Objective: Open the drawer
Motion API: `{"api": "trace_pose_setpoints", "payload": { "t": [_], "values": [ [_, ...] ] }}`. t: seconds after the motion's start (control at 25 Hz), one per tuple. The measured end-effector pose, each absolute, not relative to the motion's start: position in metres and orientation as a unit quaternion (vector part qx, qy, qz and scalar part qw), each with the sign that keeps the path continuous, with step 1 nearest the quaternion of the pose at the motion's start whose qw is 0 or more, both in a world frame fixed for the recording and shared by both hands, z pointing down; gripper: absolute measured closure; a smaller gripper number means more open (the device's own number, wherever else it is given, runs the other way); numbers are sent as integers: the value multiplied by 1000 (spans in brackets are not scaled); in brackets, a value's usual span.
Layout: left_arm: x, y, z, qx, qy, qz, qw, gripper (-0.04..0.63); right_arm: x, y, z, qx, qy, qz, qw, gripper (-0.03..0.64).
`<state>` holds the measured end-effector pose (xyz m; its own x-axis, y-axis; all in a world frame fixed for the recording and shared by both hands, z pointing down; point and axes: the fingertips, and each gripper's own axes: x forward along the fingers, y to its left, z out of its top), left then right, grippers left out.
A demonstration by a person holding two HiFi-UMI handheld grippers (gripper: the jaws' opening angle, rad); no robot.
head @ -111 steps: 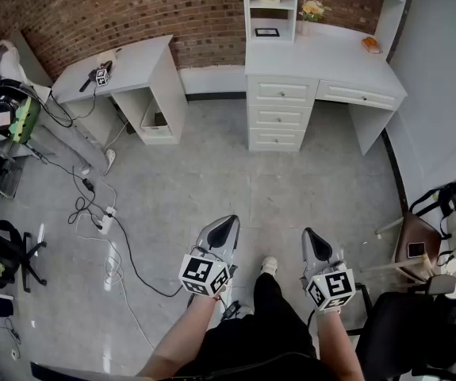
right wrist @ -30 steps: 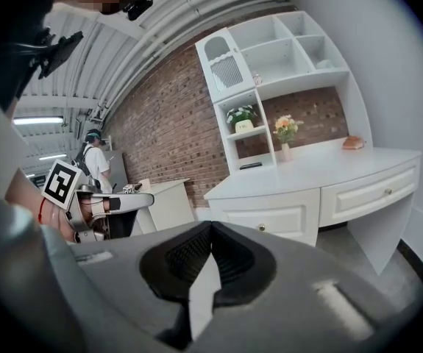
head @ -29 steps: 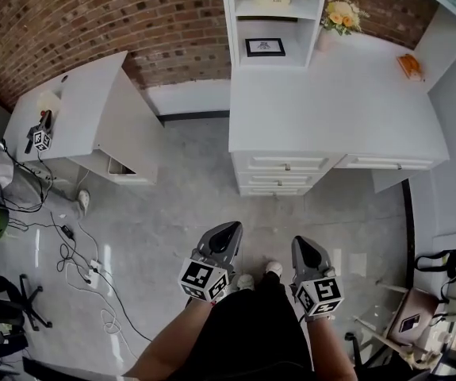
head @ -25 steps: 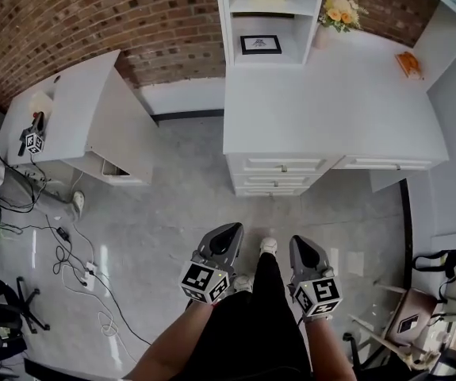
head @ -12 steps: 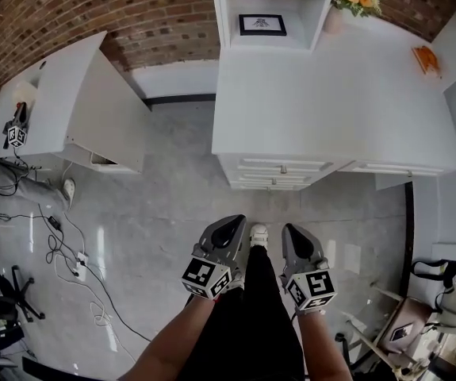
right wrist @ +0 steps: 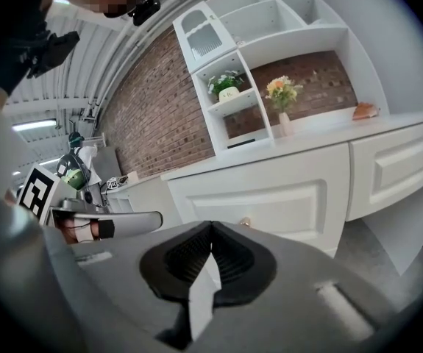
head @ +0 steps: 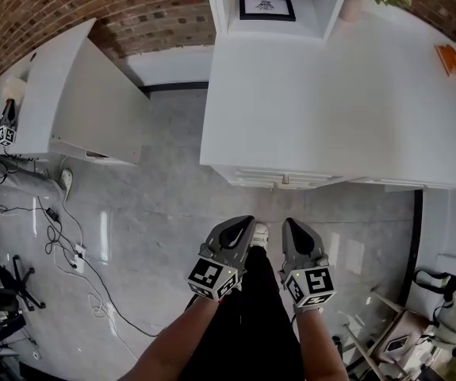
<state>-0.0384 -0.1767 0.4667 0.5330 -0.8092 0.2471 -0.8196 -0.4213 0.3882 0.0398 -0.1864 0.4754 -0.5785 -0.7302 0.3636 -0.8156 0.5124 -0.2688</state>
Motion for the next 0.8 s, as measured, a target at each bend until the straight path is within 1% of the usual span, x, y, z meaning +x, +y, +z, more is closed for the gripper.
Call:
{"api": "trace_pose_setpoints", "payload": {
  "t": [0.4,0.48,0.56,0.8],
  "values": [
    [-11,-212,507,850,-469,18,241,592,36,-232,513,447,-861,204,127,613],
    [-7,-217,514,849,-469,17,242,592,36,-240,518,453,-859,204,128,591],
    [-6,-223,520,848,-471,15,244,592,36,-246,523,459,-855,203,129,588],
    [-2,-234,531,846,-473,3,246,592,35,-260,537,478,-844,207,127,545]
  ]
}}
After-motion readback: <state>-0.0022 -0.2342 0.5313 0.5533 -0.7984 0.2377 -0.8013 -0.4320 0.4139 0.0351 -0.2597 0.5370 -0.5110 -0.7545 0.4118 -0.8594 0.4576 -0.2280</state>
